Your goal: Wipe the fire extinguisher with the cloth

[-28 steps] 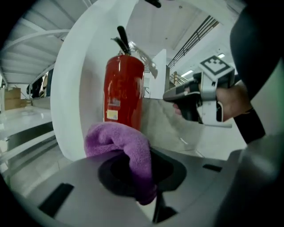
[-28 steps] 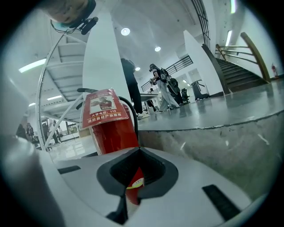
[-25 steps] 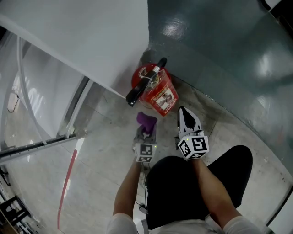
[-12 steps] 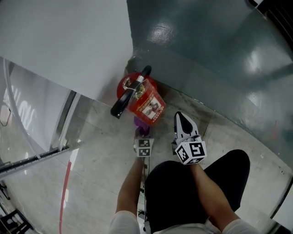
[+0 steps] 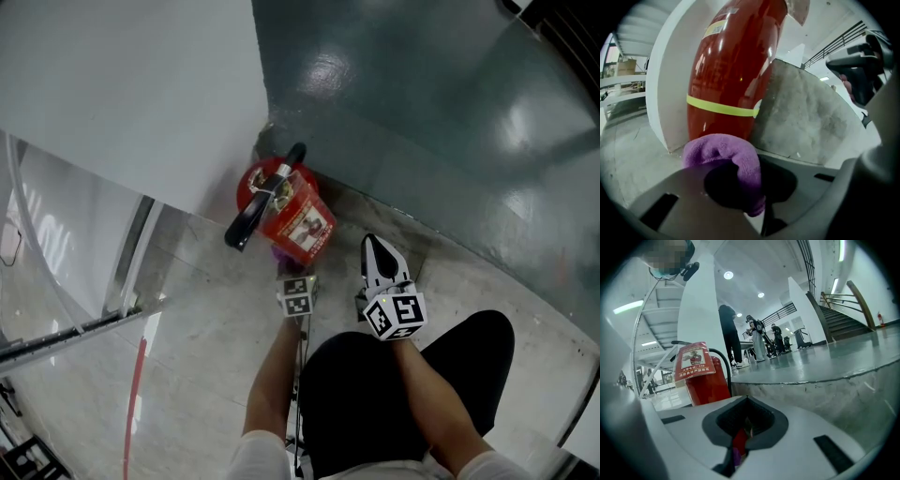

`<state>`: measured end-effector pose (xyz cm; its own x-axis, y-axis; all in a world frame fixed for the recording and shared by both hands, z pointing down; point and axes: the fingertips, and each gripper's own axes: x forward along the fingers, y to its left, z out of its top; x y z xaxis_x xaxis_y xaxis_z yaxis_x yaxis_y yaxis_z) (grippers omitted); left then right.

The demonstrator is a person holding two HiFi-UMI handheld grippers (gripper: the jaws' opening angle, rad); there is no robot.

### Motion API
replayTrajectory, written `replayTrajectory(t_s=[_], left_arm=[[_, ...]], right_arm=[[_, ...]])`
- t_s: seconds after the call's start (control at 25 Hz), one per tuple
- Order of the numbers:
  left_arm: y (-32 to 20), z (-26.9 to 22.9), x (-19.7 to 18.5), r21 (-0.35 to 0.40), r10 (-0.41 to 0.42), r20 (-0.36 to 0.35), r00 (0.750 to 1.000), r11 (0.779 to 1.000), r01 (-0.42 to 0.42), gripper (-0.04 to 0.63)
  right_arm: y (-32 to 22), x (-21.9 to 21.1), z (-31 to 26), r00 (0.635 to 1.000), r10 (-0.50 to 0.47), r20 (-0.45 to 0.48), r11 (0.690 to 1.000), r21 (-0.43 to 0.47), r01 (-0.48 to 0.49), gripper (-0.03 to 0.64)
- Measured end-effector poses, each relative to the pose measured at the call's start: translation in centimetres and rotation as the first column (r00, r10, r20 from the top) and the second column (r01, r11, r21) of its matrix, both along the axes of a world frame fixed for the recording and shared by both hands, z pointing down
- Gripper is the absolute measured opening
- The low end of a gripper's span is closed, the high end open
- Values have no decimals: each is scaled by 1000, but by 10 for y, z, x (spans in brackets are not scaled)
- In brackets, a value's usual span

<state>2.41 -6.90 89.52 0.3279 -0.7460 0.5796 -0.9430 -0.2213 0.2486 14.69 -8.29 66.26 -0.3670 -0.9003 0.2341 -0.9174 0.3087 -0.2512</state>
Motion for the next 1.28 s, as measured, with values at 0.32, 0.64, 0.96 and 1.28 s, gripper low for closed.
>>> replayTrajectory(t_s=[0.32,0.64,0.96,1.28], left_arm=[[-1,-41,-2,37,-22,-35,999,999,23,60],[0,-106,-4,104,17,-31,999,994,-13,60],[-3,-166,5,183,29,-84,996,983,-13,60],[-4,-224,7,270,63,-102,993,962,-33,60]], right_arm=[[1,-9,1,1000,-7,23,1000,-2,7,14],[-4,-12,2,998,-5,55,1000,-8,6,14],[-5,-15,2,998,-9,69,1000,-8,10,14],[-9,-10,4,997,-1,75,1000,-7,1,14]])
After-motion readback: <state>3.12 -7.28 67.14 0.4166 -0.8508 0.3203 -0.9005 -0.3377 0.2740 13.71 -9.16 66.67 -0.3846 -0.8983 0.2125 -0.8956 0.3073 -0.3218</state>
